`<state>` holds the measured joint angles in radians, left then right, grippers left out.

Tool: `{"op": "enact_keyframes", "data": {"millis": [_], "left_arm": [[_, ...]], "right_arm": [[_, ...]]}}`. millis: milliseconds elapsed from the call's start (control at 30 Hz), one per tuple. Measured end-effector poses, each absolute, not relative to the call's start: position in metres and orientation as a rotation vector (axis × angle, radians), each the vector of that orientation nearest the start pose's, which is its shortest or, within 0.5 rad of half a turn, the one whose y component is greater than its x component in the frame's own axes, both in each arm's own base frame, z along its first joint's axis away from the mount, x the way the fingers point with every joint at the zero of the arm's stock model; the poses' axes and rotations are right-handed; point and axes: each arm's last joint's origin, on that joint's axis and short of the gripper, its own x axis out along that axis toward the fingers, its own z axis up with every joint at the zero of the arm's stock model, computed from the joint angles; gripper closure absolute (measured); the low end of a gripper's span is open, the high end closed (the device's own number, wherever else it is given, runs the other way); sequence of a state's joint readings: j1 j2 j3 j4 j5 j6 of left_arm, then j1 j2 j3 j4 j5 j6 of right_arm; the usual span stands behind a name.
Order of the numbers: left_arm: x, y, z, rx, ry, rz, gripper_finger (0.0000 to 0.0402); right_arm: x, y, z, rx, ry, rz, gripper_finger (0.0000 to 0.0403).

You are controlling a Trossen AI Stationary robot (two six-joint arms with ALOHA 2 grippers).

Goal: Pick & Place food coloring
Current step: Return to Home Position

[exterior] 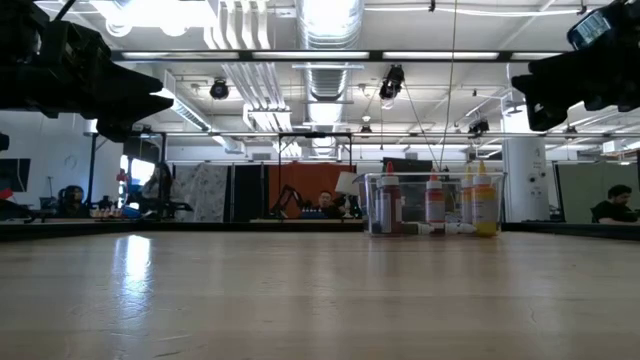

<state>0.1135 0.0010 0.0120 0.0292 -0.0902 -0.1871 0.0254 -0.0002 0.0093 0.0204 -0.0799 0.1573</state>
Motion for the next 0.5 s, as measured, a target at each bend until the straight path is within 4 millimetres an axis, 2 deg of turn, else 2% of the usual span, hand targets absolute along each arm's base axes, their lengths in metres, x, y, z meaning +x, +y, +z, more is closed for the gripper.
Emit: {"op": "enact_keyframes", "data": {"millis": [500], "left_arm": [[0.0959, 0.0135, 0.1704, -0.186, -0.060, 0.199, 0.0234]], "right_arm": [[0.0976, 0.0048, 0.1678, 0.156, -0.010, 0.105, 0.0280]]}}
